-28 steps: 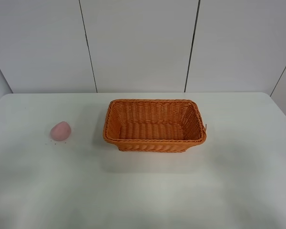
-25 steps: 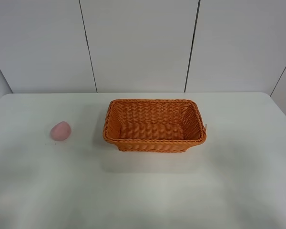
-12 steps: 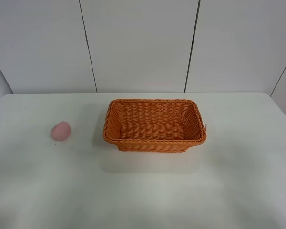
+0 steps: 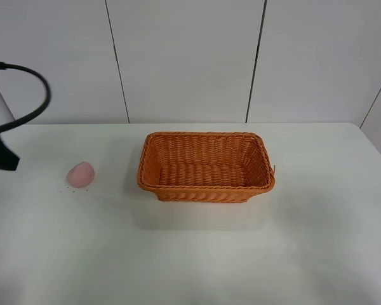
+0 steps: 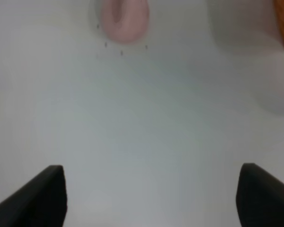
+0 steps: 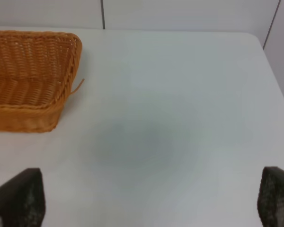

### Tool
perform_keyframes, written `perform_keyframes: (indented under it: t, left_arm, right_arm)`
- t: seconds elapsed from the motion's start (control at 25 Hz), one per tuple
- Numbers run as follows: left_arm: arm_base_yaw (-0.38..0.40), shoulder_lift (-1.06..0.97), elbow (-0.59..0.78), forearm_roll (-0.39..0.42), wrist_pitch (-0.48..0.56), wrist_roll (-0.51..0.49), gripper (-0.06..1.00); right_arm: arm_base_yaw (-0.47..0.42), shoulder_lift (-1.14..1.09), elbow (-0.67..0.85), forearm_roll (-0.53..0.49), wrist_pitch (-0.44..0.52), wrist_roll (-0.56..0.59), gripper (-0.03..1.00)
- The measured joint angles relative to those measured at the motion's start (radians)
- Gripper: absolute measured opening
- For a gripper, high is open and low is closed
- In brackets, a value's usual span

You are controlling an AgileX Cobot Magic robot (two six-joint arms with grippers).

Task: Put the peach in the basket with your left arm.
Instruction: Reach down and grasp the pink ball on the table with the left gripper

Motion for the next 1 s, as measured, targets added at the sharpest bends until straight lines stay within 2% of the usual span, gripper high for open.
perform_keyframes:
  t: [0.12, 0.32, 0.48, 0.68, 1.0]
  left_arm:
    - [0.0, 0.236, -0.118, 0.0, -0.059, 0.013, 0.76]
    - [0.0, 0.58, -0.325, 0.0, -0.079, 0.015, 0.76]
    - [0.0, 0.779, -0.466, -0.001, -0.08, 0.015, 0.76]
    - [0.0, 0.922, -0.565, -0.001, -0.073, 0.015, 0.76]
    - [0.0, 1.01, -0.577, 0.028, -0.088, 0.015, 0.76]
  right_arm:
    - [0.0, 0.0, 0.0, 0.0, 0.0, 0.0, 0.69]
    - [0.0, 0.0, 0.0, 0.0, 0.0, 0.0, 0.69]
    - [0.0, 0.0, 0.0, 0.0, 0.0, 0.0, 0.69]
    - [0.0, 0.0, 0.0, 0.0, 0.0, 0.0, 0.69]
    - [0.0, 0.0, 0.0, 0.0, 0.0, 0.0, 0.69]
